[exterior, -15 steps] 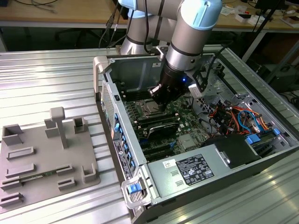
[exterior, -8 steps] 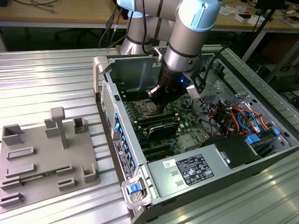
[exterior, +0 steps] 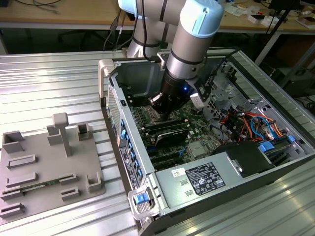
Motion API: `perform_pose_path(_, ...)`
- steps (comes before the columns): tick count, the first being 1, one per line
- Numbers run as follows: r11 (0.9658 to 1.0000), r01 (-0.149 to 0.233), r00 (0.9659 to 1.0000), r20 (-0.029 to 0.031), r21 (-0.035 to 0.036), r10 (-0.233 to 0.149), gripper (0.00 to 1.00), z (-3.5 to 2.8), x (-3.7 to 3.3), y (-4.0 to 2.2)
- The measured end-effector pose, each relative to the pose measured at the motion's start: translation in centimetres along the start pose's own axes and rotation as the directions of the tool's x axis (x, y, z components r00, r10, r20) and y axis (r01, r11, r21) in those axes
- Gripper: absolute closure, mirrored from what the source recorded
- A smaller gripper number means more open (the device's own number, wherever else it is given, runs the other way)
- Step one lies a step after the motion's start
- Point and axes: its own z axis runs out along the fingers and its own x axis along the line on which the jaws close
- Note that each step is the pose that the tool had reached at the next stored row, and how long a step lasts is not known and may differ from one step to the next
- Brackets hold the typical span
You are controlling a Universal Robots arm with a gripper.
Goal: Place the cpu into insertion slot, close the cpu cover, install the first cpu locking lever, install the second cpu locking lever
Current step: 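Install the second cpu locking lever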
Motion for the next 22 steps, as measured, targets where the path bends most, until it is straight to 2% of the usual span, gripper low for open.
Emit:
perform_pose_path(5,1.0000,0.000,1.0000,-0.0001,0.0002,0.000,0.89,0.56,0.97,0.07)
perform_pose_path(11,1.0000,0.000,1.0000,0.0000,0.0001,0.000,0.89,0.92,1.79,0.14)
perform_pose_path(12,1.0000,0.000,1.0000,0.0000,0.0000,0.000,0.89,0.98,2.13,0.17)
perform_pose_path(22,1.0000,0.000,1.0000,0.0000,0.0001,0.000,0.89,0.98,2.43,0.19)
